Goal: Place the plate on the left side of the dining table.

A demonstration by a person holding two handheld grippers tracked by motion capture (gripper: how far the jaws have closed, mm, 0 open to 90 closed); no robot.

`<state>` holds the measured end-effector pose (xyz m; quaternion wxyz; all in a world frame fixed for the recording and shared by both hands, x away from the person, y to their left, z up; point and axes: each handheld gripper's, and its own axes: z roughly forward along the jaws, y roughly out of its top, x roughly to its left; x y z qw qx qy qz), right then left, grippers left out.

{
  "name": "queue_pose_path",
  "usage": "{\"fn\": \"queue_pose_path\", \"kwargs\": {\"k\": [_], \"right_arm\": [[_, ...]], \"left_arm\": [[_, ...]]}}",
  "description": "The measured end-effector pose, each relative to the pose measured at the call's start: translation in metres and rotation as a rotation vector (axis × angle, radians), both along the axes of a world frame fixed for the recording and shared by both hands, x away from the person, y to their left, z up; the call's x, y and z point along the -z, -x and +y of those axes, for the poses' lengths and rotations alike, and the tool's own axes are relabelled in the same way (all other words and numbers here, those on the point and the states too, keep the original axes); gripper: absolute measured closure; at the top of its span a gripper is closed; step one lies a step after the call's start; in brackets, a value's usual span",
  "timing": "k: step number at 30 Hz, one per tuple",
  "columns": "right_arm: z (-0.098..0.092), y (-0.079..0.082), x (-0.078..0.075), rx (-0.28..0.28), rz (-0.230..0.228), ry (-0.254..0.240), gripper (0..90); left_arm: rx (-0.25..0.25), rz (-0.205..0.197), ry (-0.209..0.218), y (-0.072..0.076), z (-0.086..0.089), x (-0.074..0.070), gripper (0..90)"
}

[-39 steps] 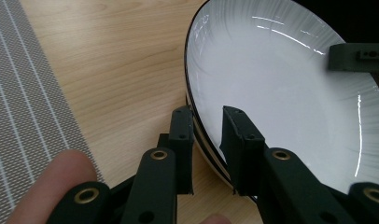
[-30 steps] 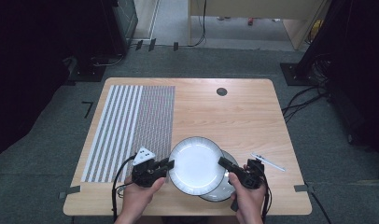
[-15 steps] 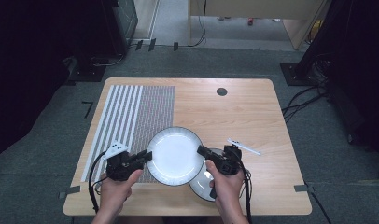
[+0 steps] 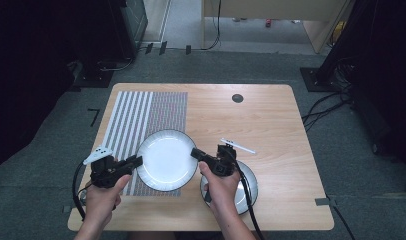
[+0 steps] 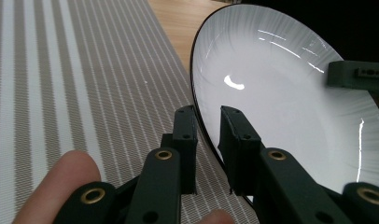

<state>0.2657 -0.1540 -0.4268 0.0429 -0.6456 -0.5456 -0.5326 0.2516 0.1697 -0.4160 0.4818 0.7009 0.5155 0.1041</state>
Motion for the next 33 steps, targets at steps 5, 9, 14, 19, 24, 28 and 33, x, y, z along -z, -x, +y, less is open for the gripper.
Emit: {"fn": "queue_pose_path", "kwargs": {"k": [5, 9, 14, 19, 24, 28, 33], "right_arm": [[0.018, -0.010, 0.002, -0.017, 0.019, -0.024, 83.2], [0.033, -0.020, 0.001, -0.026, 0.017, -0.026, 83.3], [0.049, -0.032, -0.002, -0.027, 0.020, -0.034, 82.7], [0.062, -0.045, 0.000, -0.020, 0.038, -0.045, 82.8], [0.073, -0.059, 0.004, -0.013, 0.050, -0.025, 83.1], [0.081, -0.070, 0.008, -0.014, 0.060, -0.021, 83.0], [0.089, -0.084, 0.018, -0.001, 0.086, -0.019, 83.2]], "left_arm": [[-0.031, 0.001, -0.004, -0.005, 0.020, -0.005, 77.8], [-0.053, 0.003, -0.007, -0.011, 0.032, -0.007, 78.3], [-0.075, 0.010, -0.001, -0.023, 0.046, -0.007, 79.2], [-0.094, 0.024, -0.009, -0.036, 0.056, -0.006, 80.1], [-0.108, 0.064, 0.030, -0.050, 0.067, 0.000, 80.6], [-0.125, 0.078, 0.021, -0.060, 0.073, 0.003, 81.1], [-0.133, 0.113, 0.023, -0.077, 0.079, 0.011, 81.6]]}}
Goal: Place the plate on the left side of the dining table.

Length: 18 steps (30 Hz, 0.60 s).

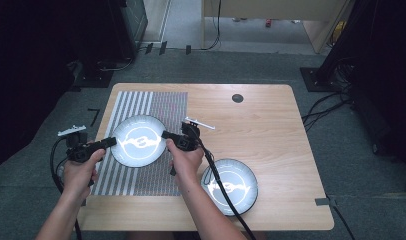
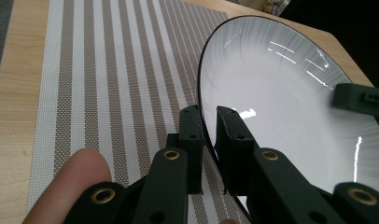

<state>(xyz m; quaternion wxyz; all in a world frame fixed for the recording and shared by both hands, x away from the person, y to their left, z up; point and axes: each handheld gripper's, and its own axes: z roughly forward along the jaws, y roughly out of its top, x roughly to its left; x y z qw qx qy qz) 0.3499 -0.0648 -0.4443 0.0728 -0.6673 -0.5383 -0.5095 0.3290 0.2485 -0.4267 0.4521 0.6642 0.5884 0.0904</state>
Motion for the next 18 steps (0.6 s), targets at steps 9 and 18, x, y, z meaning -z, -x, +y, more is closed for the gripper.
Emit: {"fn": "queue_pose_path", "kwargs": {"k": [9, 18], "right_arm": [[0.012, -0.029, 0.017, 0.033, 0.008, 0.043, 83.6], [0.014, -0.048, 0.037, 0.072, 0.025, 0.055, 84.2]], "left_arm": [[-0.034, 0.048, -0.042, -0.034, -0.001, 0.018, 83.2], [-0.055, 0.066, -0.051, -0.060, -0.004, 0.032, 84.4]]}}
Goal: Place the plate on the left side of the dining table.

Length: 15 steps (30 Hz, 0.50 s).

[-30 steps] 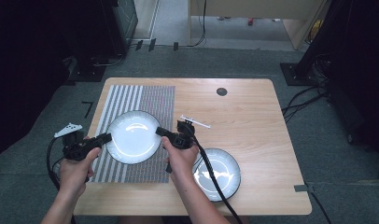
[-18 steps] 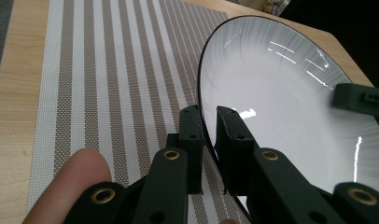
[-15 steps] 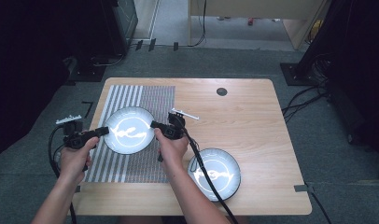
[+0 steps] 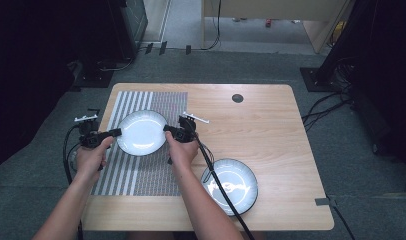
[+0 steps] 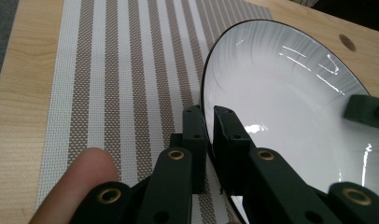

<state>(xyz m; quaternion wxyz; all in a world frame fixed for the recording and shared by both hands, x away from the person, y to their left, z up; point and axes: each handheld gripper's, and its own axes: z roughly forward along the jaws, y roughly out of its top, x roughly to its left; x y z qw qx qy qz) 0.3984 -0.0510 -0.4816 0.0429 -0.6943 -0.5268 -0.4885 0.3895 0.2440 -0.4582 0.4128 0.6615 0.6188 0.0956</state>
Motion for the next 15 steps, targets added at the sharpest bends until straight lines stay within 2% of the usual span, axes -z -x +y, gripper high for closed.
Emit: {"fn": "queue_pose_path", "kwargs": {"k": [4, 6, 9, 11, 15], "right_arm": [[0.003, -0.005, 0.009, 0.023, 0.012, 0.005, 84.2], [0.006, -0.007, 0.013, 0.027, 0.011, 0.010, 84.1], [0.007, -0.010, 0.017, 0.032, 0.006, 0.016, 84.1], [0.007, -0.012, 0.020, 0.036, 0.014, 0.019, 84.1], [0.006, -0.015, 0.025, 0.041, 0.024, 0.027, 84.2]], "left_arm": [[-0.018, 0.023, -0.014, -0.010, -0.001, 0.009, 84.6], [-0.032, 0.021, -0.019, -0.013, -0.002, 0.014, 84.5], [-0.034, 0.029, -0.020, -0.017, -0.002, 0.018, 84.6], [-0.031, 0.024, -0.026, -0.020, -0.003, 0.021, 84.5], [-0.033, 0.039, -0.029, -0.025, -0.007, 0.027, 84.6]]}}
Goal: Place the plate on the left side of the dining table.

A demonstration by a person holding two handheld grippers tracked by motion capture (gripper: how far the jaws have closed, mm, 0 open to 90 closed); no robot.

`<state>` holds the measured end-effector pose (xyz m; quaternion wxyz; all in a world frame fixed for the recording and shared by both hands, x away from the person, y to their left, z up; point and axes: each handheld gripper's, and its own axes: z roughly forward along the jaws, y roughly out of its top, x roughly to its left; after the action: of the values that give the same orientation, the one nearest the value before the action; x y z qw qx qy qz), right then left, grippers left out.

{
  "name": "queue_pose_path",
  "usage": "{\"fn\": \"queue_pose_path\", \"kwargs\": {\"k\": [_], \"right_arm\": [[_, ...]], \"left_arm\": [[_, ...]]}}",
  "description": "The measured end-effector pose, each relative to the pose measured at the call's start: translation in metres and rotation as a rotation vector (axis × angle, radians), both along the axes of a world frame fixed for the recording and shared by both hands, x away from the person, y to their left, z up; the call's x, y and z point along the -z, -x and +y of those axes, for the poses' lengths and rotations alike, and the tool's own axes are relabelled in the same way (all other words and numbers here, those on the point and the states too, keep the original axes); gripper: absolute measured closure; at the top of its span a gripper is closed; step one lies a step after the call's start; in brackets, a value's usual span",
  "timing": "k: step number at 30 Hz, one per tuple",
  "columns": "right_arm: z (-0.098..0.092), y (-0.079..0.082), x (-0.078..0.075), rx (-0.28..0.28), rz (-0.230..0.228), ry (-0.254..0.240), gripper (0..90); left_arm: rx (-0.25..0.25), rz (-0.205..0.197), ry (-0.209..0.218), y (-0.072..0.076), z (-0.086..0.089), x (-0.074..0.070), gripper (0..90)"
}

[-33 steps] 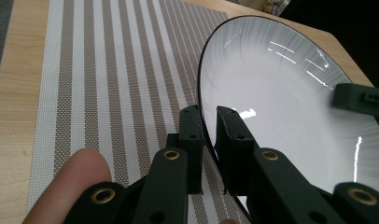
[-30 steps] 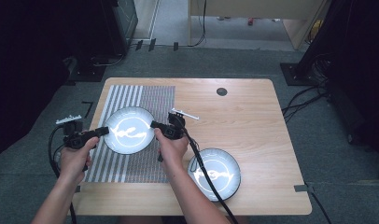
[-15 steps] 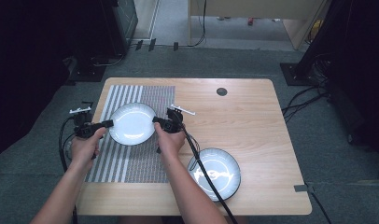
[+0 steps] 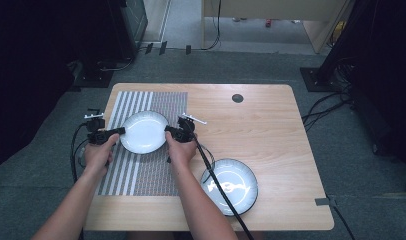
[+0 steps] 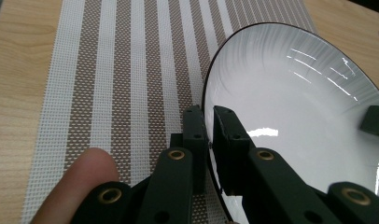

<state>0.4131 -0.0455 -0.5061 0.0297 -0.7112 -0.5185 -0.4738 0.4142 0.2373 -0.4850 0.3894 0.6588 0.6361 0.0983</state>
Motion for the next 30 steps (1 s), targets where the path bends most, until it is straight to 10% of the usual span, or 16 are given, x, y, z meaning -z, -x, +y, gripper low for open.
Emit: {"fn": "queue_pose_path", "kwargs": {"k": [15, 23, 30], "right_arm": [[-0.006, -0.008, 0.012, 0.003, 0.046, -0.037, 74.3], [-0.014, 0.000, -0.015, -0.008, -0.104, 0.150, 55.9], [-0.020, 0.015, -0.044, -0.109, -0.153, 0.152, 31.5]], "left_arm": [[-0.005, 0.001, -0.017, -0.003, -0.007, 0.005, 65.4], [-0.001, -0.030, -0.080, 0.009, -0.008, -0.012, 37.2], [0.024, -0.075, -0.086, 0.026, -0.010, -0.031, 24.8]]}}
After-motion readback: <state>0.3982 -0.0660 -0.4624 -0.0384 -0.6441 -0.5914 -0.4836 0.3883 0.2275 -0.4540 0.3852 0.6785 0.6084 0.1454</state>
